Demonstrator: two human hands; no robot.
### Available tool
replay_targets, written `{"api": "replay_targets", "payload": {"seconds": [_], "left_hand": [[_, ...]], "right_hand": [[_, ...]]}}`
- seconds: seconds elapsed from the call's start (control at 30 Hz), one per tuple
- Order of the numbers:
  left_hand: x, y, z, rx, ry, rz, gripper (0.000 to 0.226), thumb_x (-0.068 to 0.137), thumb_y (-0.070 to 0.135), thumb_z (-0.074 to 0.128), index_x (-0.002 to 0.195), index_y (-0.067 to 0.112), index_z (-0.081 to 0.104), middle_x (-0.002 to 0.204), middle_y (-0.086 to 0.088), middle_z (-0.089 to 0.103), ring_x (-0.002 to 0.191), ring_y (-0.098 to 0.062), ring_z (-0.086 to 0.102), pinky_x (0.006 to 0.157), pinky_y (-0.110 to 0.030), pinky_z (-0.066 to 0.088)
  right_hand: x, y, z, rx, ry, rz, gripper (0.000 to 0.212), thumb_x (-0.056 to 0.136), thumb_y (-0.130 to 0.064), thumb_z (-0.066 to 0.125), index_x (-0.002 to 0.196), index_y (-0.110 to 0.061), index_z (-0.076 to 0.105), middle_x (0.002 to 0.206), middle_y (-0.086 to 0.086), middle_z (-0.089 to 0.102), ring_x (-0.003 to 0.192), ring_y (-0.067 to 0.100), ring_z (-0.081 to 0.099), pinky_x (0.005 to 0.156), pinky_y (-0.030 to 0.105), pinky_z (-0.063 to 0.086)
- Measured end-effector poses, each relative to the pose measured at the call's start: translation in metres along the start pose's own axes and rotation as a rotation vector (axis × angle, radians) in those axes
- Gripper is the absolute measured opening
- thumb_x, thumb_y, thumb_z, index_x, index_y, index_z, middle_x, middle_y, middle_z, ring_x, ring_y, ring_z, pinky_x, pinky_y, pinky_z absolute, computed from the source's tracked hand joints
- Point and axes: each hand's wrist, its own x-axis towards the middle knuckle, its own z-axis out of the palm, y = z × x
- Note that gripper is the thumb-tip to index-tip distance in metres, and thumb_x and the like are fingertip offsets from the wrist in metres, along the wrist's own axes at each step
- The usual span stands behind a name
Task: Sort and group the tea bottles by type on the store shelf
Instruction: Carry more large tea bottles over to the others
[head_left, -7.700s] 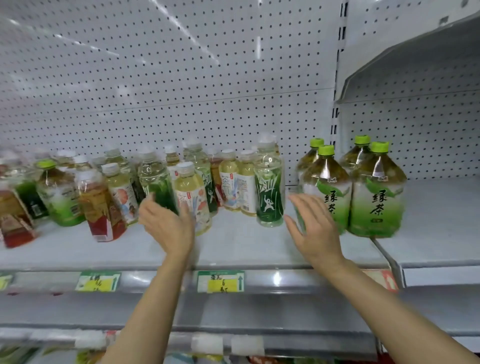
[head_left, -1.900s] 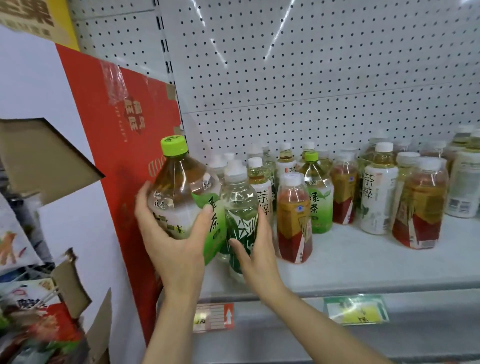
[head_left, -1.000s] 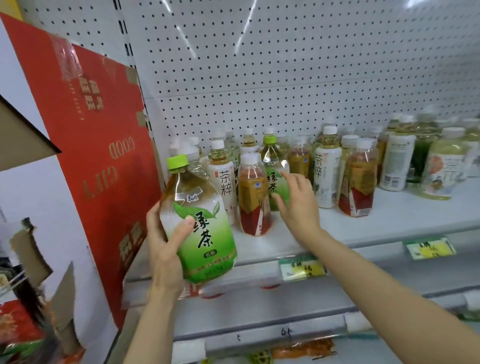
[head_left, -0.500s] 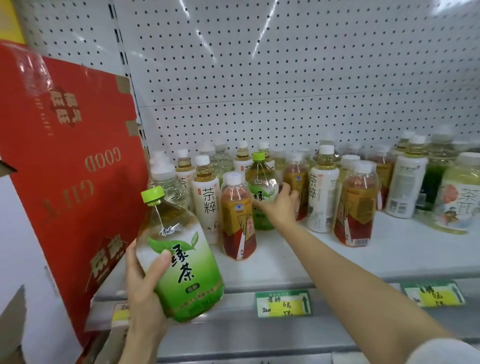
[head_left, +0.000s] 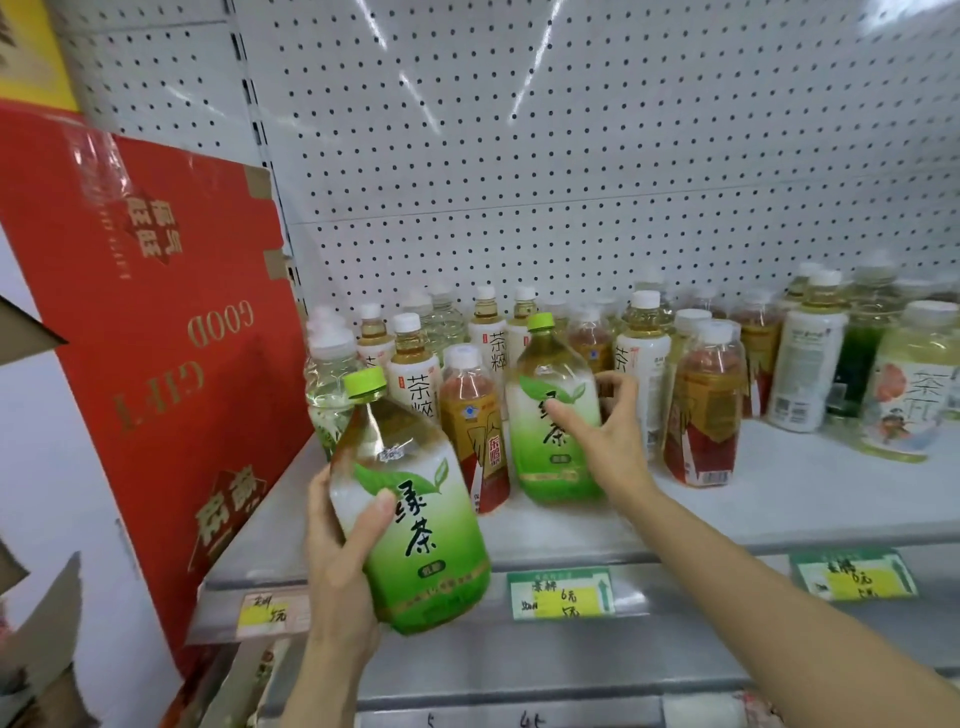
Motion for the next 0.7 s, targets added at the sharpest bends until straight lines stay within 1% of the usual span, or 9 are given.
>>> {"api": "replay_targets", "payload": {"seconds": [0.07, 0.13, 0.2, 0.27, 0.37, 0.47, 0.57, 0.63, 0.7], "left_hand": [[0.001, 0.001, 0.005, 0.007, -0.045, -0.029, 0.062, 0.067, 0.029, 0.077, 0.126, 0.026, 0.056, 0.106, -0.003, 0.073, 0.086, -0.025, 0.074, 0.063, -0.041, 0.061], [0.002, 0.002, 0.01, 0.016, -0.075, -0.077, 0.087, 0.057, 0.043, 0.086, 0.135, 0.025, 0.052, 0.121, -0.01, 0.068, 0.099, -0.033, 0.071, 0.071, -0.049, 0.06], [0.0, 0.001, 0.014, 0.028, -0.113, -0.1, 0.087, 0.056, 0.043, 0.084, 0.134, 0.023, 0.053, 0.12, -0.011, 0.069, 0.098, -0.033, 0.071, 0.072, -0.049, 0.06], [-0.006, -0.001, 0.021, 0.016, -0.169, -0.124, 0.081, 0.056, 0.041, 0.08, 0.131, 0.021, 0.055, 0.11, -0.007, 0.072, 0.089, -0.028, 0.073, 0.066, -0.043, 0.06], [-0.018, -0.008, 0.032, -0.03, -0.257, -0.191, 0.078, 0.055, 0.039, 0.079, 0.126, 0.016, 0.056, 0.096, -0.003, 0.074, 0.08, -0.023, 0.072, 0.06, -0.037, 0.058], [-0.033, -0.015, 0.046, -0.062, -0.308, -0.242, 0.082, 0.057, 0.033, 0.081, 0.131, 0.012, 0.053, 0.095, -0.002, 0.075, 0.076, -0.021, 0.073, 0.057, -0.034, 0.058], [-0.053, -0.022, 0.072, -0.096, -0.375, -0.282, 0.069, 0.068, 0.024, 0.076, 0.132, 0.012, 0.054, 0.095, 0.003, 0.076, 0.077, -0.019, 0.074, 0.057, -0.033, 0.058], [-0.066, -0.027, 0.095, -0.102, -0.419, -0.305, 0.061, 0.071, 0.024, 0.073, 0.128, 0.012, 0.056, 0.092, 0.004, 0.076, 0.076, -0.019, 0.073, 0.057, -0.032, 0.057], [-0.079, -0.03, 0.12, -0.119, -0.466, -0.32, 0.06, 0.07, 0.025, 0.074, 0.126, 0.012, 0.056, 0.093, 0.0, 0.076, 0.076, -0.021, 0.073, 0.057, -0.032, 0.057]], "right_hand": [[-0.016, -0.009, -0.015, 0.032, -0.002, 0.002, 0.065, 0.072, -0.046, 0.082, 0.121, -0.035, 0.04, 0.118, 0.003, 0.062, 0.105, 0.022, 0.065, 0.09, 0.047, 0.055], [-0.034, -0.019, -0.028, 0.096, 0.038, 0.015, 0.061, 0.076, -0.036, 0.082, 0.122, -0.033, 0.043, 0.112, 0.0, 0.066, 0.101, 0.017, 0.067, 0.085, 0.04, 0.058], [-0.053, -0.028, -0.04, 0.117, 0.097, 0.02, 0.057, 0.079, -0.025, 0.08, 0.124, -0.024, 0.045, 0.105, -0.008, 0.064, 0.093, 0.001, 0.066, 0.074, 0.018, 0.055], [-0.071, -0.039, -0.052, 0.143, 0.143, 0.03, 0.052, 0.079, -0.021, 0.08, 0.121, -0.023, 0.048, 0.104, -0.009, 0.062, 0.091, -0.001, 0.065, 0.069, 0.014, 0.053], [-0.102, -0.05, -0.072, 0.132, 0.21, 0.047, 0.044, 0.079, -0.023, 0.08, 0.11, -0.033, 0.051, 0.101, -0.001, 0.066, 0.088, 0.013, 0.069, 0.065, 0.02, 0.055], [-0.126, -0.055, -0.093, 0.136, 0.268, 0.057, 0.044, 0.075, -0.028, 0.084, 0.106, -0.037, 0.053, 0.095, 0.008, 0.071, 0.081, 0.022, 0.071, 0.067, 0.037, 0.059], [-0.15, -0.065, -0.125, 0.139, 0.365, 0.077, 0.043, 0.074, -0.026, 0.084, 0.103, -0.038, 0.054, 0.088, 0.003, 0.073, 0.078, 0.024, 0.071, 0.072, 0.051, 0.059], [-0.163, -0.067, -0.151, 0.128, 0.406, 0.07, 0.044, 0.072, -0.029, 0.085, 0.102, -0.04, 0.055, 0.09, 0.001, 0.073, 0.083, 0.025, 0.071, 0.078, 0.054, 0.058], [-0.175, -0.069, -0.18, 0.116, 0.438, 0.071, 0.051, 0.065, -0.04, 0.086, 0.106, -0.041, 0.056, 0.103, 0.007, 0.072, 0.097, 0.033, 0.069, 0.084, 0.057, 0.056]]}}
